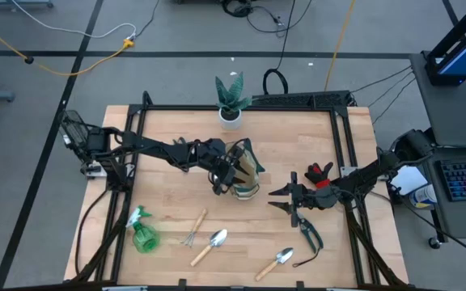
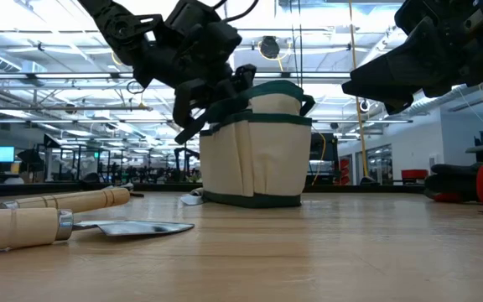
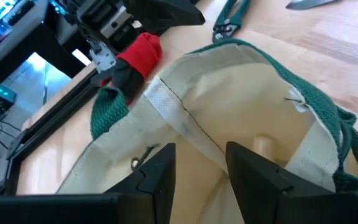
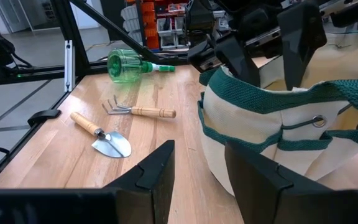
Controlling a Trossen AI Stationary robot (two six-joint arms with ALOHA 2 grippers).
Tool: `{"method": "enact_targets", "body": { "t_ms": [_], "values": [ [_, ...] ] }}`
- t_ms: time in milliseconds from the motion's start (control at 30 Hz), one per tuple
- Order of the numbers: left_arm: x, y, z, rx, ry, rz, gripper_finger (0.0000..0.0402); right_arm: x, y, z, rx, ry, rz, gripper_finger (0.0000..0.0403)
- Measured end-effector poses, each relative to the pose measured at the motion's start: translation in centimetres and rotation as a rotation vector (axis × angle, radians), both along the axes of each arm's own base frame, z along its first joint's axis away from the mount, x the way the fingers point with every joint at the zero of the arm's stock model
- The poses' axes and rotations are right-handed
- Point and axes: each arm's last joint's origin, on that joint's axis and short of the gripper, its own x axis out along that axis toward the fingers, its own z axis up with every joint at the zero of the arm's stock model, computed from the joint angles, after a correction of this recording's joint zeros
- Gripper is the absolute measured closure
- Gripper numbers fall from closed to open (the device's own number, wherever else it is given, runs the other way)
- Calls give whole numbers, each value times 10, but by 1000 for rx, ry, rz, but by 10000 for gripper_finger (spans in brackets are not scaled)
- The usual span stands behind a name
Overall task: Pick & Place Garden tools in Gardening bag
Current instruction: Put the brown hand rake into the gardening bag
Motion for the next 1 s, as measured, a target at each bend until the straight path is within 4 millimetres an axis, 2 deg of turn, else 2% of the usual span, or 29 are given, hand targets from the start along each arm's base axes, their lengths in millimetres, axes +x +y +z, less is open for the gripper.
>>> {"method": "enact_targets", "body": {
  "t_ms": [400, 733, 1000],
  "values": [
    [0, -3, 13, 13, -62, 65, 254, 0, 0, 0, 0, 1, 0, 268],
    [-11, -19, 48, 67, -154, 100, 254, 0, 0, 0, 0, 0, 0, 268],
    [-28, -28, 73, 10, -138, 200, 254, 0, 0, 0, 1, 0, 0, 268]
  ]
}}
